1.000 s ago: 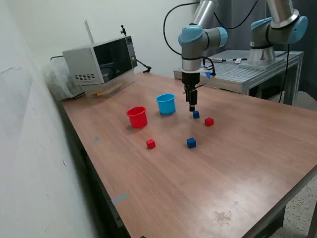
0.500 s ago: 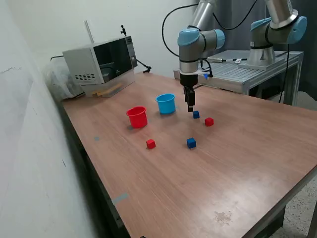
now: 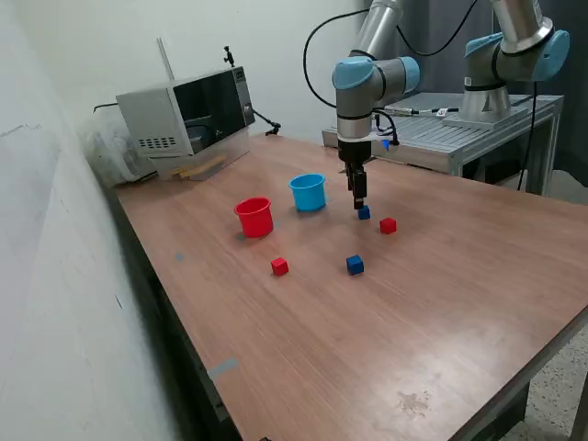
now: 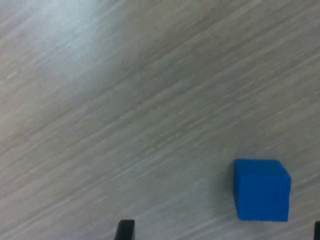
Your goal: Place red objects in the red bin, and blue objects in the blue bin.
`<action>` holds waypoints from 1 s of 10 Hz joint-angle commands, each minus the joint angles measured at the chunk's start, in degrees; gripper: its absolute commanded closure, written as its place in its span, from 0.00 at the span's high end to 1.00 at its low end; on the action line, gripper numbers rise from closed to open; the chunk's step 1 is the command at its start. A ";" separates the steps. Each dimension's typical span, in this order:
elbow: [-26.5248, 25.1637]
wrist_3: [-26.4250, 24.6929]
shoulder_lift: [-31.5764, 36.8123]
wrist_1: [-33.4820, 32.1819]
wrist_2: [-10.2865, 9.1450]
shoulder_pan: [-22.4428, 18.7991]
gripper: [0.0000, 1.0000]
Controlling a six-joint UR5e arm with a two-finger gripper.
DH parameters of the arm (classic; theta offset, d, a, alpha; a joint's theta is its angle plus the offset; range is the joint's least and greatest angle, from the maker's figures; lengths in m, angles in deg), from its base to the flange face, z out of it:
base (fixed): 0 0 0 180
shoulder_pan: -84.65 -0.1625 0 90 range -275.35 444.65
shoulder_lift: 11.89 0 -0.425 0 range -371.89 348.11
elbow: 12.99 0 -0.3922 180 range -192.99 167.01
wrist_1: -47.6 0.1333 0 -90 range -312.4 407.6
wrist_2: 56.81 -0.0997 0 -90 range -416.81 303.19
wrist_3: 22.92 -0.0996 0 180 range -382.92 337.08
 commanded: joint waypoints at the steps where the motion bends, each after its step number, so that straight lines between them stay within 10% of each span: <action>1: 0.13 0.04 -0.28 0.00 0.06 -0.26 1.00; 10: 0.74 0.04 -1.87 0.26 -0.37 -0.61 1.00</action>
